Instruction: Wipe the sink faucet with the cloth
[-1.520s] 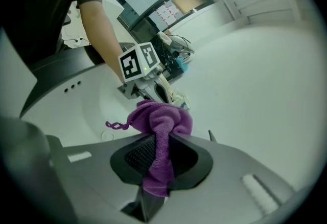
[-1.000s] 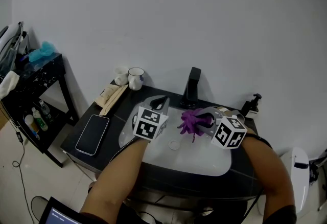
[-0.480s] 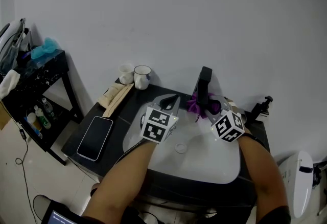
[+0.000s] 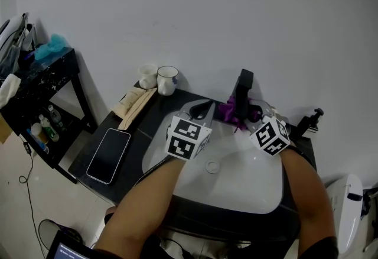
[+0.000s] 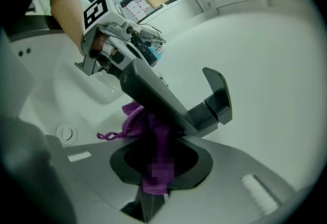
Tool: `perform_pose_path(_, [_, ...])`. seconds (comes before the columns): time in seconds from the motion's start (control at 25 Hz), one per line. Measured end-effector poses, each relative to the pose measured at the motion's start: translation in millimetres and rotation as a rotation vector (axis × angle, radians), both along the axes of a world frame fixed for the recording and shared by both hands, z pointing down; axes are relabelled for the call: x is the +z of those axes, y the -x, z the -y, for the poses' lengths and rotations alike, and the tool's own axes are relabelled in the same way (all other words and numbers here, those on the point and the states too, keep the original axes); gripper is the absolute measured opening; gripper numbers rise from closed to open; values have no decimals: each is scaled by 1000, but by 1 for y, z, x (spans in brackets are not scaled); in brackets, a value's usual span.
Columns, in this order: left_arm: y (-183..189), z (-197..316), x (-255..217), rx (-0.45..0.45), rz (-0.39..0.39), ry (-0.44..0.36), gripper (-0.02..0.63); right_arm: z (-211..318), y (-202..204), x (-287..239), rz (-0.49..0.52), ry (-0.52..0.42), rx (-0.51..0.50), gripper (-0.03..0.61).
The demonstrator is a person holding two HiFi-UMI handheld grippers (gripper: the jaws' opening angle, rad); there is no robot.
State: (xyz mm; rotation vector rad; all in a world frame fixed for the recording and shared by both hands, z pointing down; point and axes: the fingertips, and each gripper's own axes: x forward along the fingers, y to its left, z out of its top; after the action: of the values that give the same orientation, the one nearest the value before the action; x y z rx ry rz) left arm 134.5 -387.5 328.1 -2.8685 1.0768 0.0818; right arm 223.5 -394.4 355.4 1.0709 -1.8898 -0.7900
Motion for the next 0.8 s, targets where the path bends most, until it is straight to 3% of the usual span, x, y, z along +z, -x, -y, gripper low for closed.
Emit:
perform_pose_path(0.44, [1,1,2,-12,21,-3,17,1,-1,41,-16,174,61,64])
perform_pose_path(0.64, [2,2,2,-15,25,-4,18,-1,-1,44,-22,188,68,66])
perform_pose_path(0.8, [7,3,3,-30,27,1,17,-12,-4,39,-73,172,9,73])
